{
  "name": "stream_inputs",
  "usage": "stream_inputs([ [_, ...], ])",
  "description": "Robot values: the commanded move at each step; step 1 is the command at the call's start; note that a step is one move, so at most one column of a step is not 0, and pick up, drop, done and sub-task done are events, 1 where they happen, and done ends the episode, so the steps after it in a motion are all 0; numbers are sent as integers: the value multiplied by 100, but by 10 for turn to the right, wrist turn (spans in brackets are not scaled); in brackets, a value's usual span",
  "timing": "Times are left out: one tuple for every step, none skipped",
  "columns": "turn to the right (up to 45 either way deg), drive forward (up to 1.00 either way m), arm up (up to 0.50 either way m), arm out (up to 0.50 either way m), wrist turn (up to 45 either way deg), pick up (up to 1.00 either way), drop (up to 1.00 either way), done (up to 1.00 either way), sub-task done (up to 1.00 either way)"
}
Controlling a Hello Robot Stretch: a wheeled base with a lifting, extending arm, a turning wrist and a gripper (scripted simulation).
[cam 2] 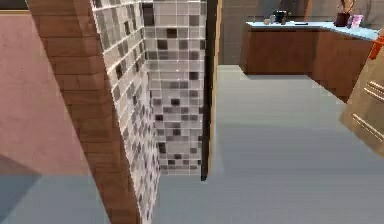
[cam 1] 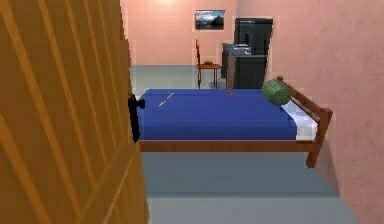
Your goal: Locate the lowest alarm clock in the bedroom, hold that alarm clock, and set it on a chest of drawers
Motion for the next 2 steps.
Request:
stream_inputs([
  [0,100,0,0,0,0,0,0,0],
  [0,20,0,0,0,0,0,0,0],
])
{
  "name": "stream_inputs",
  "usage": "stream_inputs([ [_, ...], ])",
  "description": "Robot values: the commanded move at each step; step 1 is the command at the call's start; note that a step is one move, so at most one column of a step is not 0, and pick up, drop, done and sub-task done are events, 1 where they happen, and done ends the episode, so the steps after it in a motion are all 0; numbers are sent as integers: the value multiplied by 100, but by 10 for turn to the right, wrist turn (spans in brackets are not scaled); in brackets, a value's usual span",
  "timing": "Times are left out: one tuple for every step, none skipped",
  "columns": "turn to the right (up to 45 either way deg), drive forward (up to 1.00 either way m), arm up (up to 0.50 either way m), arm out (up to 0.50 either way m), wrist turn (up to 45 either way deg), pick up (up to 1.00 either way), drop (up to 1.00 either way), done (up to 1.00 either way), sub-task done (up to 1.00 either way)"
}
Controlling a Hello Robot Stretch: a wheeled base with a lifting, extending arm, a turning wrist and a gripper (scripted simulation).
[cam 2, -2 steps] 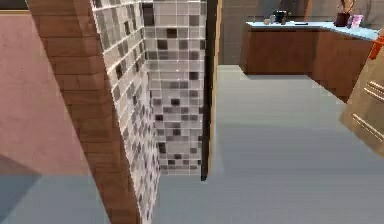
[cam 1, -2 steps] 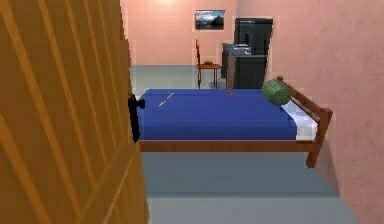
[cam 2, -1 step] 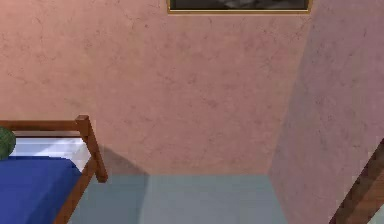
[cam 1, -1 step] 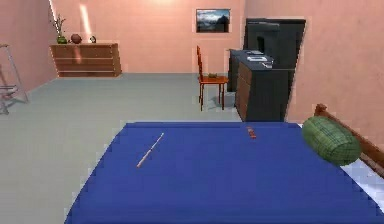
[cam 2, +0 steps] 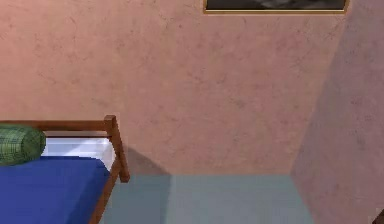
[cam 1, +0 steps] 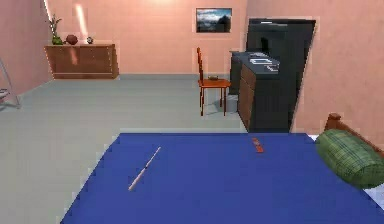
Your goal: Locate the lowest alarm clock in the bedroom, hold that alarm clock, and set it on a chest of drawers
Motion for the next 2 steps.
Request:
stream_inputs([
  [300,0,0,0,0,0,0,0,0],
  [0,30,0,0,0,0,0,0,0],
])
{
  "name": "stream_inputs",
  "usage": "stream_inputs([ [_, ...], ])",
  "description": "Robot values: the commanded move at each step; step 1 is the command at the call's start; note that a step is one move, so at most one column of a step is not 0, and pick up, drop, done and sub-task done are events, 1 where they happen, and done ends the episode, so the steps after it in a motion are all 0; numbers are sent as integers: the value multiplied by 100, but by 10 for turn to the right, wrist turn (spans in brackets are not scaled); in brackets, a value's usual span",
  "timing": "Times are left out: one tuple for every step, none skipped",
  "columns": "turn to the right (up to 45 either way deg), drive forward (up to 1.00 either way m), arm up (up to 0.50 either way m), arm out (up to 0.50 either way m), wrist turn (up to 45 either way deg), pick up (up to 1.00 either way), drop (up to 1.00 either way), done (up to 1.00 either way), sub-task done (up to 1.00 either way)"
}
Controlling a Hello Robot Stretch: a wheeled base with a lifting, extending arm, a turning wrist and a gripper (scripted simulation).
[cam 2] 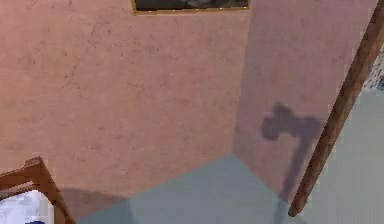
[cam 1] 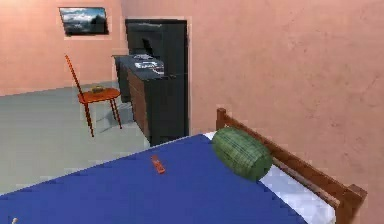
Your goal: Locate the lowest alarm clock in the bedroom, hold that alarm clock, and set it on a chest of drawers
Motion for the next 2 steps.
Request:
stream_inputs([
  [-450,0,0,0,0,0,0,0,0],
  [-450,0,0,0,0,0,0,0,0],
])
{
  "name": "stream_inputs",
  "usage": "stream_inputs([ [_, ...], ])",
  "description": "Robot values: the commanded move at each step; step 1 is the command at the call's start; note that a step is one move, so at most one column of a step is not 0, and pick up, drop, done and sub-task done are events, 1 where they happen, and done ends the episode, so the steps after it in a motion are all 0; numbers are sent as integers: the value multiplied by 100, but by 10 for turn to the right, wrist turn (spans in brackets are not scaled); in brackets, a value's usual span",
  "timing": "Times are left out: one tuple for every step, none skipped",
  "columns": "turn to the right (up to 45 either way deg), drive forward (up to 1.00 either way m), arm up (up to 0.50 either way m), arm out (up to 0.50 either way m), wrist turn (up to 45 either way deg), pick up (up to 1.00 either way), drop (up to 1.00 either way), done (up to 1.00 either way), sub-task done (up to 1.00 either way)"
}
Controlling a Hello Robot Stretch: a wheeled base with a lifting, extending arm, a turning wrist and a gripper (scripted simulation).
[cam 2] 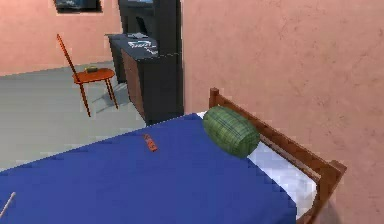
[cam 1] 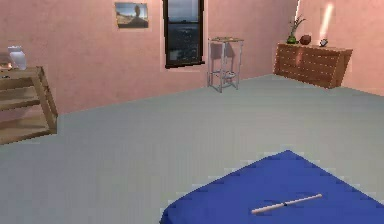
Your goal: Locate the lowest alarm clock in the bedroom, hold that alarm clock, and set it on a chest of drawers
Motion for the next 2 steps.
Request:
stream_inputs([
  [-210,0,0,0,0,0,0,0,0],
  [0,100,0,0,0,0,0,0,0],
])
